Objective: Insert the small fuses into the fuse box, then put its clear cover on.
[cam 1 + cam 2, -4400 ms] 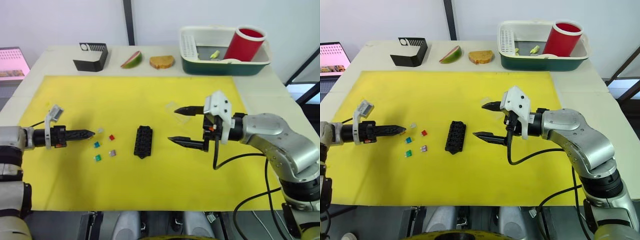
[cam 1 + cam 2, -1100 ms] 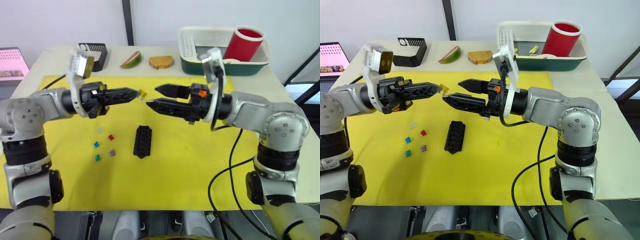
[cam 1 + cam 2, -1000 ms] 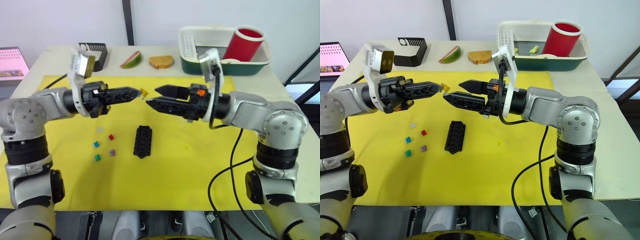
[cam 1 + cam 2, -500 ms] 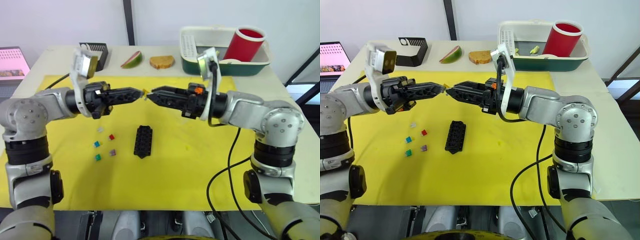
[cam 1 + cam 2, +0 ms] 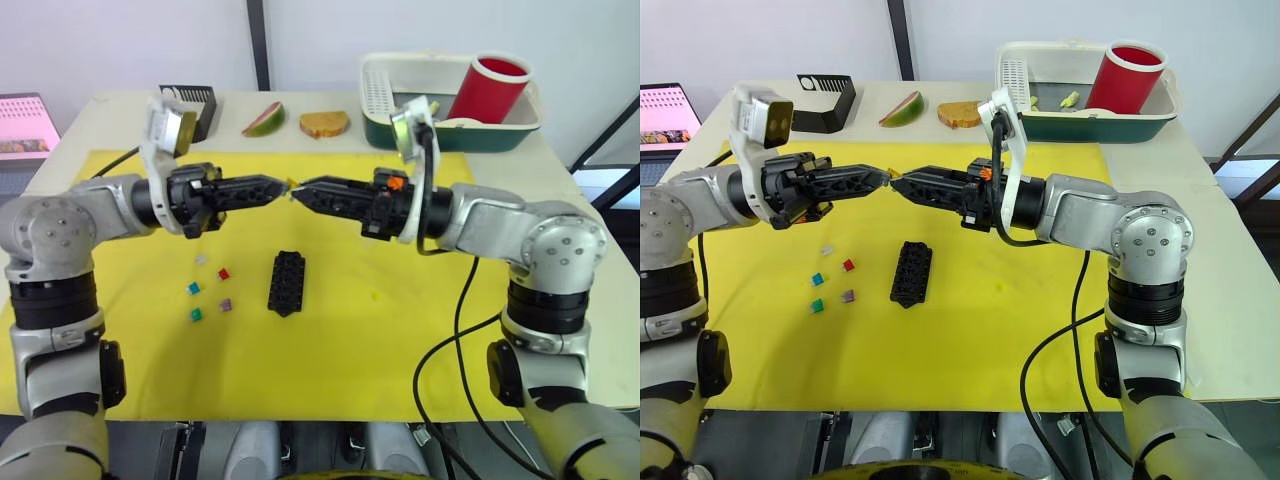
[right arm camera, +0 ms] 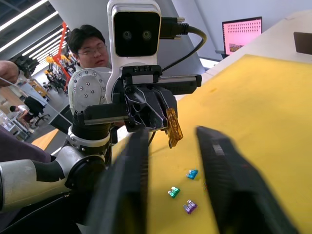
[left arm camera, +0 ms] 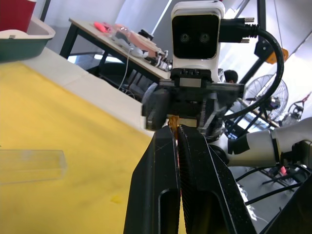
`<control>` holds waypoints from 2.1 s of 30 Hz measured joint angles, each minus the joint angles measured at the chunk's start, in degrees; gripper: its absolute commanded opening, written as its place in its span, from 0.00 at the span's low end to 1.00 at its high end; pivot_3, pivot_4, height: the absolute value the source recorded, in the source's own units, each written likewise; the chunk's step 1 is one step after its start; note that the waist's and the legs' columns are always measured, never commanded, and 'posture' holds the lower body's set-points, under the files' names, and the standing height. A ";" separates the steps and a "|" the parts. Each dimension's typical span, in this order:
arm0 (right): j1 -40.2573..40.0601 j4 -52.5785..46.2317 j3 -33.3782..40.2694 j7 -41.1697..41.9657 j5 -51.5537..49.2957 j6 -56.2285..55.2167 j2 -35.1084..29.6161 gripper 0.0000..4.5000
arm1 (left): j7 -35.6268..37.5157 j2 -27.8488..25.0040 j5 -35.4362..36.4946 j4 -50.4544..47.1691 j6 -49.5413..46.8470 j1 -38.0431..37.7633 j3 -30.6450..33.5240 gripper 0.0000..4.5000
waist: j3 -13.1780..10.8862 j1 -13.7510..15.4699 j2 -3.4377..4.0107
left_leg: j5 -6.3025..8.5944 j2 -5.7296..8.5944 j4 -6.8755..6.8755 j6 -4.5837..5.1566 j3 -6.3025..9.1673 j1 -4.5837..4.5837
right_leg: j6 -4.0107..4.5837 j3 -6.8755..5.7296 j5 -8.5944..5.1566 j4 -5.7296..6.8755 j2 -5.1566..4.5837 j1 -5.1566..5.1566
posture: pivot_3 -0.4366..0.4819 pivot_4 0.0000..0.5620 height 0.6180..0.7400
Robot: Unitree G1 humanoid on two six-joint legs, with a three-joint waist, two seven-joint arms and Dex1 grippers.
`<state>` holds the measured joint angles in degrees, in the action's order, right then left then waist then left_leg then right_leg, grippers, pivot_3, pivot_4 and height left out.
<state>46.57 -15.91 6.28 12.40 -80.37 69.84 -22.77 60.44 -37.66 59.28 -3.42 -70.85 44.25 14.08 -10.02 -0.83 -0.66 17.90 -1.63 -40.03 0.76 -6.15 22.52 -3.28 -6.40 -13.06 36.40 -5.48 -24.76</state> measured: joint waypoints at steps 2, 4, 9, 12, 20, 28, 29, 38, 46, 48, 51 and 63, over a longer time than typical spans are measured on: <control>0.00 0.15 -0.40 -0.05 -0.09 0.00 -0.02 0.24 | -0.03 0.00 0.00 0.01 0.07 0.00 -0.05 0.00 | 0.00 0.00 0.00 | 0.00 0.00 0.00 0.00 0.00 0.00 | 0.00 0.00 0.00 0.00 0.00 0.00 | 0.48 0.27 1.00; 0.00 0.31 -0.41 -0.06 -0.30 -0.02 -0.09 0.24 | -0.16 0.00 0.00 0.04 0.13 0.00 -0.05 0.00 | 0.00 0.01 0.00 | 0.00 0.00 0.00 0.00 0.00 0.00 | 0.00 0.00 0.00 0.00 0.00 0.00 | 0.48 0.27 1.00; 0.00 0.43 -0.41 -0.08 -0.51 -0.20 -0.15 0.24 | -0.66 0.00 0.01 0.05 0.25 -0.09 -0.06 0.00 | 0.00 0.00 0.00 | 0.00 0.00 0.01 0.01 0.00 0.00 | 0.00 0.00 0.00 -0.02 0.00 0.00 | 0.48 0.27 1.00; 0.00 0.76 -0.41 -0.32 -0.71 -0.50 -0.15 0.05 | -0.69 0.00 0.15 0.04 0.37 -0.41 -0.05 0.00 | 0.00 0.00 0.00 | 0.00 0.00 0.01 0.01 0.00 0.01 | 0.00 0.00 0.00 -0.03 0.00 0.00 | 0.48 0.27 1.00; 0.00 1.46 -0.54 -0.77 -1.03 -0.73 -0.16 0.05 | -0.92 -0.10 0.28 -0.05 0.51 -0.89 -0.03 0.00 | -0.01 0.01 0.01 | 0.01 -0.01 0.02 0.01 0.01 0.02 | 0.00 0.00 0.00 -0.04 0.00 0.00 | 0.48 0.27 1.00; 0.01 1.46 -0.70 -0.74 -1.13 -1.11 -0.17 0.02 | -0.98 -0.10 0.27 -0.04 1.25 -0.89 -0.03 0.00 | -0.01 0.01 0.01 | 0.01 -0.01 0.02 0.01 0.01 0.02 | 0.00 -0.01 0.00 -0.05 0.00 0.00 | 0.48 0.27 1.00; 0.01 1.46 -0.72 -0.71 -1.13 -1.13 -0.22 0.02 | -0.98 -0.10 0.27 -0.04 1.30 -0.89 -0.05 0.00 | -0.01 0.01 0.01 | 0.01 -0.01 0.02 0.01 0.01 0.02 | 0.00 -0.01 0.00 -0.05 -0.01 0.00 | 0.48 0.27 1.00; 1.20 -0.37 -4.52 5.36 4.08 -1.45 -5.28 0.00 | 1.76 -5.42 -4.22 -1.90 7.47 -2.82 -4.37 0.66 | -0.02 -0.05 0.03 | 0.02 -0.01 0.08 0.03 0.00 0.04 | 0.00 -0.01 0.00 -0.10 0.01 -0.03 | 0.48 0.27 1.00; -3.61 -7.06 -24.18 26.49 32.18 -16.95 -16.42 0.00 | 15.14 -19.50 -26.54 -5.10 34.41 -20.24 -17.06 0.98 | -0.04 0.14 0.08 | 0.07 -0.02 0.27 0.10 -0.10 0.26 | 0.01 -0.01 -0.01 -0.26 0.05 -0.32 | 0.48 0.27 1.00; -4.44 -7.17 -28.11 29.08 37.42 -20.57 -16.11 0.00 | 15.69 -18.65 -30.35 -3.90 40.71 -22.03 -18.05 0.98 | -0.04 0.38 0.08 | 0.03 -0.03 -0.01 0.05 0.03 0.83 | 0.01 -0.07 -0.01 -0.15 0.04 -0.76 | 0.48 0.27 1.00; -5.88 -7.60 -31.01 31.51 42.53 -23.57 -15.40 0.00 | 16.15 -17.92 -34.08 -3.02 48.26 -23.47 -18.08 0.98 | -0.05 0.41 0.05 | 0.05 0.00 -0.08 0.12 -0.03 0.92 | 0.00 -0.12 0.02 -0.18 -0.01 -0.80 | 0.48 0.27 1.00; -8.35 -9.20 -32.89 31.36 49.94 -23.32 -9.61 0.00 | 16.13 -11.74 -39.36 -1.91 58.86 -25.12 -20.09 0.98 | -0.04 0.22 0.05 | 0.05 -0.01 -0.08 0.13 -0.01 0.83 | -0.06 -0.16 0.05 -0.16 0.02 -0.71 | 0.48 0.27 1.00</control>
<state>38.22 -25.11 -26.61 43.76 -30.44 46.52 -32.38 76.56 -49.40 19.92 -5.33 -11.99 19.13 -6.00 -10.06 -0.61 -0.61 17.95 -1.64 -40.11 0.89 -6.16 23.35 -3.34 -6.57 -13.01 36.24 -5.46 -25.47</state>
